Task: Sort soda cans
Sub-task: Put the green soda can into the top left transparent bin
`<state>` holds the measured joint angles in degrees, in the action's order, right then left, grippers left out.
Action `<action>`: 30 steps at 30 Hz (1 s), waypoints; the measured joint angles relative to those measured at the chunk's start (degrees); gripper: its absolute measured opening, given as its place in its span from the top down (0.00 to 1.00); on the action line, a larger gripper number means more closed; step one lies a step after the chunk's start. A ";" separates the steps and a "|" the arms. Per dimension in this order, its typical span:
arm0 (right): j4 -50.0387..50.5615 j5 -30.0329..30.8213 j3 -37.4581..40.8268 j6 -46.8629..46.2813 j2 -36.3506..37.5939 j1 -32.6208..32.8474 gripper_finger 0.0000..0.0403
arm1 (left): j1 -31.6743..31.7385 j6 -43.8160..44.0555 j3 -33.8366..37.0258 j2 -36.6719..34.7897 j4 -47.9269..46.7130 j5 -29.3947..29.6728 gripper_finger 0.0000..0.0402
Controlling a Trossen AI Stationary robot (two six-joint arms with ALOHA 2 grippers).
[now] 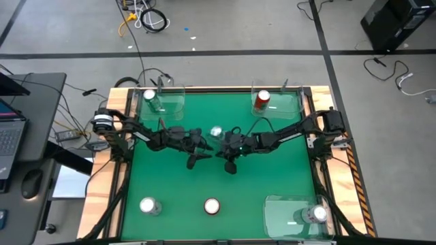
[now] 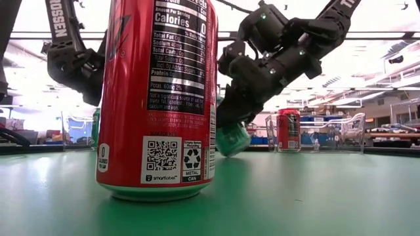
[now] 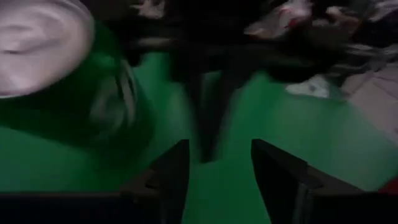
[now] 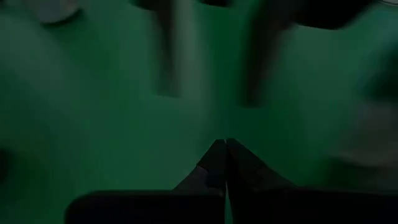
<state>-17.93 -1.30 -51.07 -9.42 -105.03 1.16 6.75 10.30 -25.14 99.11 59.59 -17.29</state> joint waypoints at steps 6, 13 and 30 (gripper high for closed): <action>-0.01 -0.90 0.00 -0.15 0.02 0.97 1.00 | 0.04 -1.49 0.09 0.02 -1.30 0.89 0.63; 3.27 5.78 -0.04 -4.02 3.37 -0.70 0.99 | 1.23 -2.32 0.16 0.02 -1.48 1.53 0.71; 13.58 15.30 -5.89 -0.45 6.87 -21.72 0.41 | 8.91 0.84 0.25 -0.13 0.95 -3.39 0.93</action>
<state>-4.35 14.00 -56.96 -9.87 -98.17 -20.56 15.67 11.14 -24.88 98.98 60.54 -20.68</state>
